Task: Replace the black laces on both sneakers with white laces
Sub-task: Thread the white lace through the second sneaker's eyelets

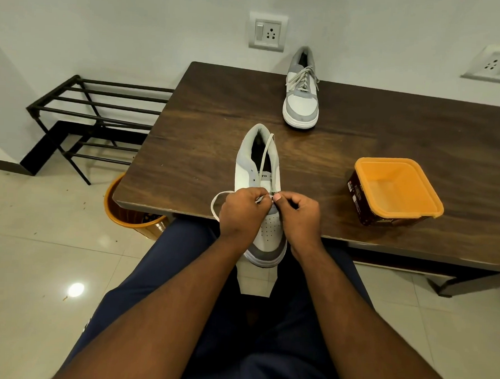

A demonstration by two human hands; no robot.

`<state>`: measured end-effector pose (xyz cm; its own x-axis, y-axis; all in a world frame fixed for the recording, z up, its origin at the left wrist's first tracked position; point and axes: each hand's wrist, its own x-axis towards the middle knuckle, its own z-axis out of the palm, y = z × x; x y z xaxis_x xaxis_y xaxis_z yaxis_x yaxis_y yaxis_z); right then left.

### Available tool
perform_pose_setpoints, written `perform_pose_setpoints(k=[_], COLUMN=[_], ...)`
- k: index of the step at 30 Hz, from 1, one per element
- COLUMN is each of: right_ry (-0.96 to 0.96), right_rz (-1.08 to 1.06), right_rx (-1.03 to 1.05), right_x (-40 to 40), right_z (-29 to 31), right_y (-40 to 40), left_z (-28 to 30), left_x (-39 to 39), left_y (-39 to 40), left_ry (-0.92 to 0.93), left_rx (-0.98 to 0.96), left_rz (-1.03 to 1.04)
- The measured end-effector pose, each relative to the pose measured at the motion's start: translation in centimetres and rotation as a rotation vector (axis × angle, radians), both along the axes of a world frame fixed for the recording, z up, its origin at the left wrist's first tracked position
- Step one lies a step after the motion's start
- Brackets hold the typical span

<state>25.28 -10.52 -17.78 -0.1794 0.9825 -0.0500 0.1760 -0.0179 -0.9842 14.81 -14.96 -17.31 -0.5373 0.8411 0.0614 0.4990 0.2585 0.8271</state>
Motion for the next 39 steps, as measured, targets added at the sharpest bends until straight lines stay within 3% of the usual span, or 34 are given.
perform_pose_setpoints(k=[11, 14, 18, 20, 26, 31, 34, 39], right_ry=[-0.006, 0.019, 0.099, 0.08, 0.006, 0.289, 0.251, 0.1], right_rz=[-0.012, 0.003, 0.054, 0.081, 0.149, -0.287, -0.156, -0.027], right_rx=[0.029, -0.017, -0.126, -0.157, -0.283, -0.303, -0.391, -0.434], right_x=[-0.3, -0.1, 0.3, 0.4, 1.3, 3.0, 2.3, 1.1], right_z=[-0.6, -0.7, 0.1, 0.3, 2.4, 5.2, 5.1, 3.1], right_y=[-0.3, 0.0, 0.9, 1.2, 4.2, 8.0, 6.0, 0.8], left_z=[0.2, 0.1, 0.8, 1.3, 0.6, -1.6, -2.8, -3.5], left_x=[0.7, 0.1, 0.2, 0.0, -0.9, 0.1, 0.1, -0.3], left_y=[0.3, 0.8, 1.6, 1.5, -0.4, -1.8, -2.1, -1.9], left_ry=[-0.032, -0.169, -0.49, -0.53, 0.12, 0.532, 0.617, 0.58], left_rx=[-0.009, -0.047, -0.039, -0.042, -0.154, -0.047, -0.046, 0.032], left_rz=[0.078, 0.045, 0.097, 0.059, -0.05, 0.091, 0.122, 0.069])
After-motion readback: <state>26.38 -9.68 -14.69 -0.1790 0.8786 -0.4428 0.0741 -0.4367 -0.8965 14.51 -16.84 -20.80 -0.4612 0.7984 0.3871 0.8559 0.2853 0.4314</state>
